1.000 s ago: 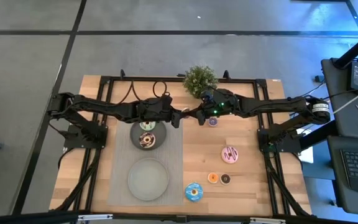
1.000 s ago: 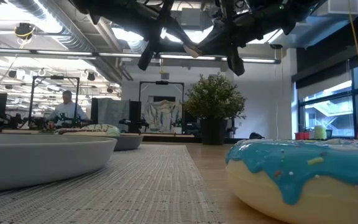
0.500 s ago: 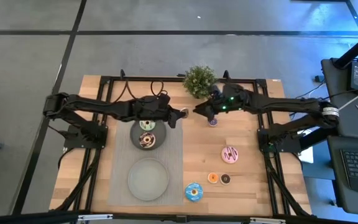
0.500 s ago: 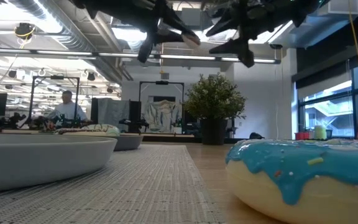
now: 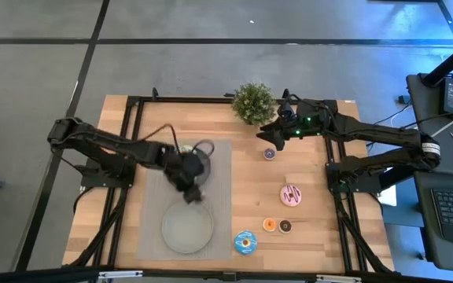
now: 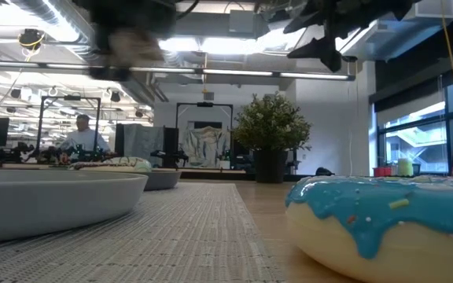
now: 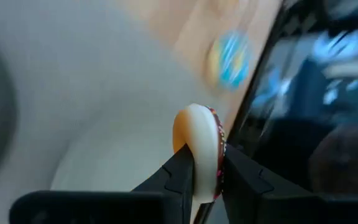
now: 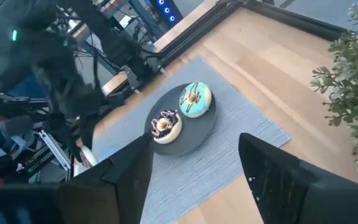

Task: Pick & Place donuts
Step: Put the small brown donut on the gray plate, then put the small blue donut on the gray plate

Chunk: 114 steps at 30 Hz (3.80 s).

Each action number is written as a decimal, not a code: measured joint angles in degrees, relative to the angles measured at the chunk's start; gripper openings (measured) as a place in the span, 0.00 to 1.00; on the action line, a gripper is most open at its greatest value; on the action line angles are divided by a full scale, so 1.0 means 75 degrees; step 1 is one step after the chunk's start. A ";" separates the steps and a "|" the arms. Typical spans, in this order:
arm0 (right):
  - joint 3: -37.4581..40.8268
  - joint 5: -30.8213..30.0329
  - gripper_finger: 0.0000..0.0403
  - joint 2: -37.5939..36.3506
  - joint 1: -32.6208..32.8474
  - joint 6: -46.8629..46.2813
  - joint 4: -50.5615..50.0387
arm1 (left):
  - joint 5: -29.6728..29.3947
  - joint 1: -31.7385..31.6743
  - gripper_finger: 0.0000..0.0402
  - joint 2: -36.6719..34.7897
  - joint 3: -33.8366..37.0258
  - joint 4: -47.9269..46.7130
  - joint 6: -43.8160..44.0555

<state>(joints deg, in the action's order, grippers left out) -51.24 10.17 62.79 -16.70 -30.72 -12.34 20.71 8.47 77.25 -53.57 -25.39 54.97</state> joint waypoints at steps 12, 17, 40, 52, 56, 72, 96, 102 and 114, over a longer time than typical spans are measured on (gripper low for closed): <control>0.0000 -0.0013 0.58 0.0180 -0.0001 0.0380 0.0019 | -0.0833 0.1872 0.14 0.0064 0.0978 0.0367 0.1813; 0.0000 -0.0015 0.58 0.0180 -0.0001 0.0574 0.0029 | -0.1224 0.2201 0.14 0.0064 0.1103 0.0644 0.1975; 0.0000 -0.0015 0.58 0.0180 -0.0001 0.0760 0.0026 | -0.1662 0.2249 0.15 0.1565 0.1115 0.1375 0.1995; 0.0000 -0.0012 0.58 0.0180 -0.0001 0.0764 0.0029 | -0.1654 0.2249 0.18 0.1565 0.1115 0.1308 0.1978; 0.0000 -0.0012 0.58 0.0180 -0.0002 0.0763 0.0029 | -0.1652 0.2249 0.22 0.1565 0.1115 0.1284 0.1980; 0.0000 -0.0012 0.58 0.0180 -0.0003 0.0766 0.0029 | -0.1576 0.2249 0.43 0.1565 0.1115 0.0473 0.2308; 0.0000 -0.1319 0.58 0.0178 -0.0007 0.0342 -0.0866 | 0.0429 0.1233 0.44 0.0522 0.1115 -0.0343 0.1492; 0.0003 -0.2213 0.58 0.0178 -0.0045 0.0127 -0.2447 | -0.1847 0.0811 0.43 -0.0602 0.1115 -0.0171 0.0723; 0.0009 -0.2726 0.58 0.1803 -0.0301 0.0096 -0.3590 | -0.5396 -0.0082 0.44 -0.1460 0.1112 0.1443 -0.0561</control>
<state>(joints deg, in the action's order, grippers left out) -51.18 -10.27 76.31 -18.96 -30.00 -39.27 -19.76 7.86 66.30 -45.23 -14.57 50.76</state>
